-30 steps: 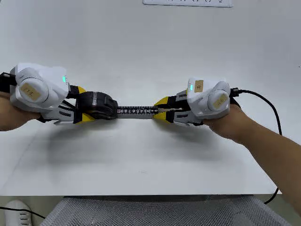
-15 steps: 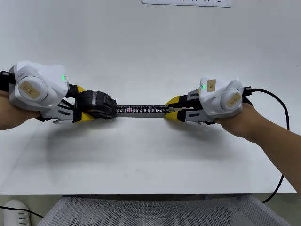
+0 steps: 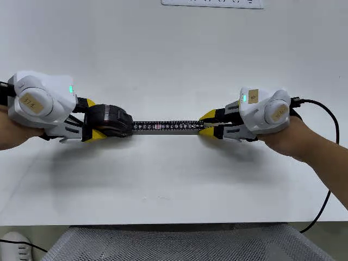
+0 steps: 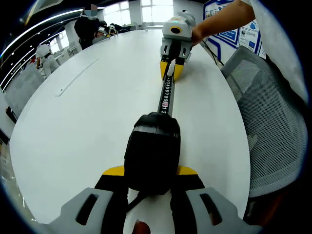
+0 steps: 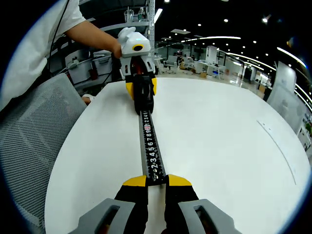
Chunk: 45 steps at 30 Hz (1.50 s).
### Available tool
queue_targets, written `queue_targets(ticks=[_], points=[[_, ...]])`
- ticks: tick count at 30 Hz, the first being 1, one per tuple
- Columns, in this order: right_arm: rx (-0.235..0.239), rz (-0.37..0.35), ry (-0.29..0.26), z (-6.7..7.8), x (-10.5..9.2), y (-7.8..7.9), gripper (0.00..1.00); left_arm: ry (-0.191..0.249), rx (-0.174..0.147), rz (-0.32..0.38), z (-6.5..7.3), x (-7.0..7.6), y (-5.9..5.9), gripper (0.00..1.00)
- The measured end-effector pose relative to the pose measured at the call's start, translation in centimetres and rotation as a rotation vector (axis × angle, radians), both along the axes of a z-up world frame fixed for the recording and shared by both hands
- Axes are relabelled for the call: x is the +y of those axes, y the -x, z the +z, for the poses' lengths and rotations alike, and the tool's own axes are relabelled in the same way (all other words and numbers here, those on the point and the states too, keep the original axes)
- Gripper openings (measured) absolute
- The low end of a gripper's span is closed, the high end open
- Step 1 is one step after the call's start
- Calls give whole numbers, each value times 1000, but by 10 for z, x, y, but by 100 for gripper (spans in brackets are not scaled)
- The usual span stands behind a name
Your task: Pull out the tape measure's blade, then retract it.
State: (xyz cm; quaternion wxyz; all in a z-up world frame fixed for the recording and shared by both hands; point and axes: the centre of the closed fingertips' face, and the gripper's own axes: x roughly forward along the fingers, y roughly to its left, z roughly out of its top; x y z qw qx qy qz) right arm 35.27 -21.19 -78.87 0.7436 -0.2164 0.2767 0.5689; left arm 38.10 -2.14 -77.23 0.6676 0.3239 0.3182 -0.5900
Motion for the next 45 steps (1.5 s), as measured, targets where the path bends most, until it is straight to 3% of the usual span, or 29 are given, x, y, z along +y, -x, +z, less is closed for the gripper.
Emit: queue_targets(ticks=[45], points=[[-3, -34, 110, 1, -78, 11, 8, -1, 0, 5, -1, 0, 0, 28]])
